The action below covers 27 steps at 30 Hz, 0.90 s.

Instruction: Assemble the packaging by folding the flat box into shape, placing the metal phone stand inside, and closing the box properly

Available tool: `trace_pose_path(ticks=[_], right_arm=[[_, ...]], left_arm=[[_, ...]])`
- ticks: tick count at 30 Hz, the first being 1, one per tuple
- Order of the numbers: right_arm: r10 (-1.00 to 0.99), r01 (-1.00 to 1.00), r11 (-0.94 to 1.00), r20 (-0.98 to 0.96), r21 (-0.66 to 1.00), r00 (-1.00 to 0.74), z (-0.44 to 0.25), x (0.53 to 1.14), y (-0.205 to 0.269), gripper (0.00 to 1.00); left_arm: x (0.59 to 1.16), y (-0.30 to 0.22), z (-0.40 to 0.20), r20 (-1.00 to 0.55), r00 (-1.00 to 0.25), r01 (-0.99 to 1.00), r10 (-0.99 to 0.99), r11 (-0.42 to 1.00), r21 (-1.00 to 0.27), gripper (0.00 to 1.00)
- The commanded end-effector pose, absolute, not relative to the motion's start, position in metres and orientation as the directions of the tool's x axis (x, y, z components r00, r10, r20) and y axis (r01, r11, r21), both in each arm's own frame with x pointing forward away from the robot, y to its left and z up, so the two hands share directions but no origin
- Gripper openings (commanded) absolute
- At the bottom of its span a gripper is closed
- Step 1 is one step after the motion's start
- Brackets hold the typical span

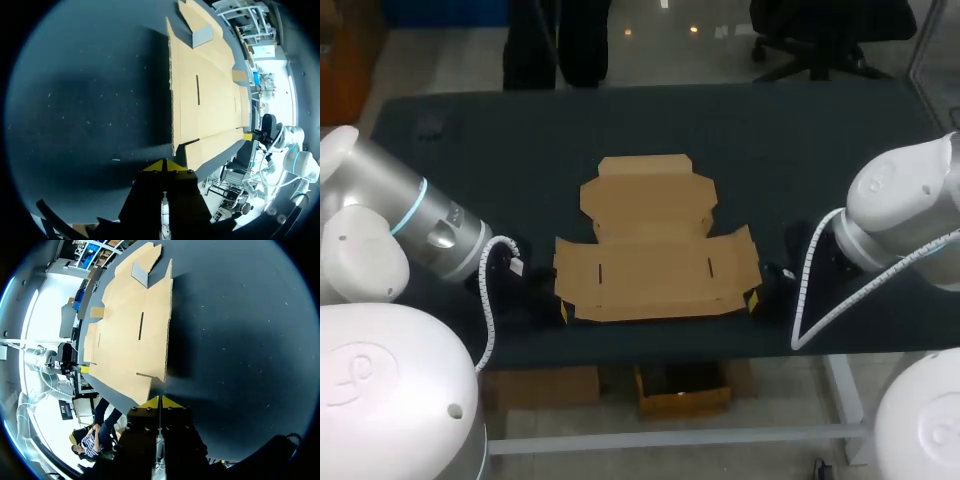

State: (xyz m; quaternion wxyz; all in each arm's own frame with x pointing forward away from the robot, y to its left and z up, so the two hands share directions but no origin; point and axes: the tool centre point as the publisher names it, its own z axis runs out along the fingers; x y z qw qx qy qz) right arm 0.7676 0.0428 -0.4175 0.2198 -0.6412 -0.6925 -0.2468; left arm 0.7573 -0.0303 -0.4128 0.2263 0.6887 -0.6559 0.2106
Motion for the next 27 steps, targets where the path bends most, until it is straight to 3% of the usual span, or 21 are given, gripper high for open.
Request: trace_pose_path(ticks=[1,27], right_arm=[[0.772,0.997,0.056,0.63,0.058,-0.08,-0.42,0.77,0.042,0.0],[0.751,0.996,0.064,0.655,0.054,-0.084,-0.422,0.782,0.055,0.0]], left_arm=[[0.759,-0.03,-0.413,0.58,0.054,-0.998,-0.813,-0.038,0.04,0.0],[0.761,-0.036,-0.416,0.62,0.05,-0.998,-0.783,-0.017,0.058,0.0]])
